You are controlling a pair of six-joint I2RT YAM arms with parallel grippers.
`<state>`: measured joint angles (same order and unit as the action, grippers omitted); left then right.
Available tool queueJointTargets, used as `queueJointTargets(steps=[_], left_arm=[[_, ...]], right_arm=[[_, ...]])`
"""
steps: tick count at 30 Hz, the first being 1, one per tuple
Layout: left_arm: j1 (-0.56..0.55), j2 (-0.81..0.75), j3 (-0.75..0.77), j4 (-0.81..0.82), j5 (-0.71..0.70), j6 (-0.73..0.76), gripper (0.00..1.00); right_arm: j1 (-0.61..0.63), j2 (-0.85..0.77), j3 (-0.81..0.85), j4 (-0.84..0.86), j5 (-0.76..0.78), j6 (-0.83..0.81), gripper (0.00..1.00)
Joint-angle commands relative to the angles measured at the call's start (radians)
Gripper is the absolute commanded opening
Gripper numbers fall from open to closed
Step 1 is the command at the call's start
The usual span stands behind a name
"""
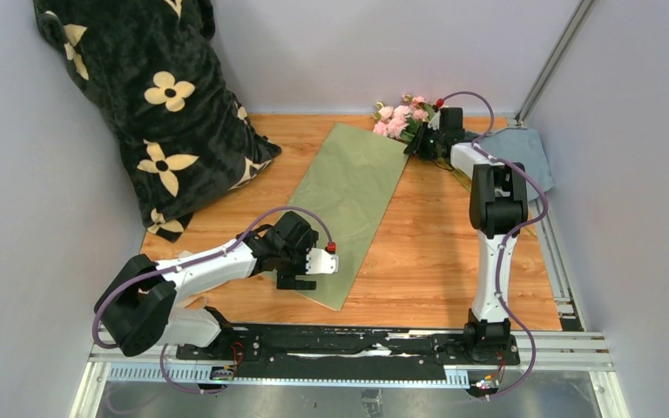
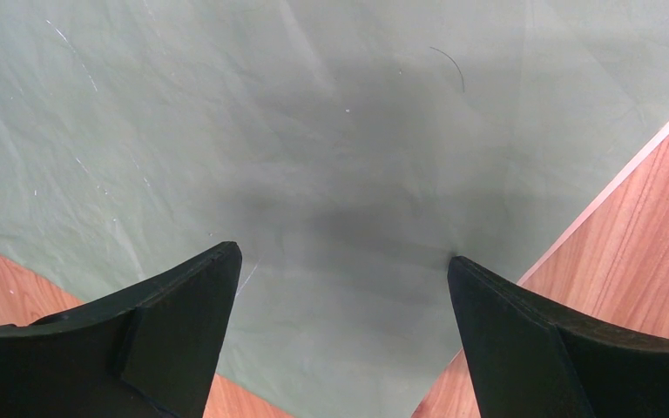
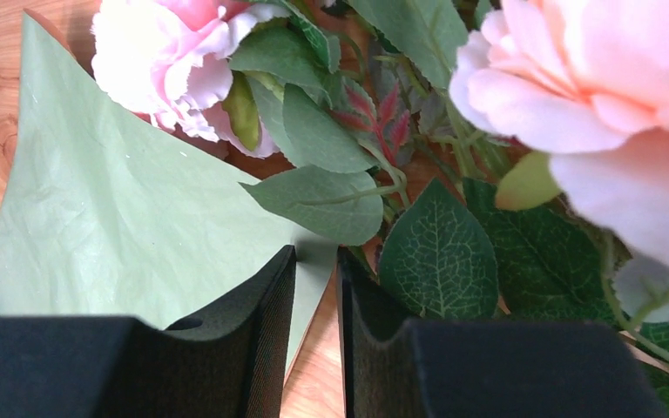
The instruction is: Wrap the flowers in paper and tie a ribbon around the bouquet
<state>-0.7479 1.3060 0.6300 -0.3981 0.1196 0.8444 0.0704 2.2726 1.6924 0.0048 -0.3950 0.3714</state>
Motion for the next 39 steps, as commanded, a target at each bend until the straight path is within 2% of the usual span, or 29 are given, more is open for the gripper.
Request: queueJointTargets(steps=[1,9,16,20,25,29,34,39], left_arm=[[-0.008,0.025,0.002,0.014,-0.015,0.001,1.00],[-0.008,0.027,-0.002,0.017,-0.018,0.002,1.00],[-0.008,0.030,-0.008,0.022,-0.017,0.004,1.00],[-0.009,0.026,-0.010,0.022,-0.017,0.005,1.00],[-0.008,0.027,-0.010,0.023,-0.019,0.003,1.00],[-0.008,0.017,-0.017,0.023,-0.017,0.005,1.00],[-0.008,0.017,-0.017,0.027,-0.017,0.003,1.00],[-0.008,0.015,-0.018,0.030,-0.014,0.002,1.00]], right_arm=[[0.012,-0.035,0.015,0.029,-0.020,-0.033,0.27],[0.030,-0.031,0.005,0.082,-0.092,-0.049,0.27],[0.063,-0.072,-0.032,0.119,-0.104,-0.101,0.34],[0.074,-0.075,-0.054,0.163,-0.161,-0.102,0.38],[0.078,-0.053,-0.048,0.155,-0.160,-0.085,0.39],[0.095,-0.079,-0.094,0.160,-0.158,-0.100,0.41],[0.123,-0.131,-0.182,0.151,-0.166,-0.124,0.49],[0.143,-0.157,-0.235,0.152,-0.178,-0.131,0.50]])
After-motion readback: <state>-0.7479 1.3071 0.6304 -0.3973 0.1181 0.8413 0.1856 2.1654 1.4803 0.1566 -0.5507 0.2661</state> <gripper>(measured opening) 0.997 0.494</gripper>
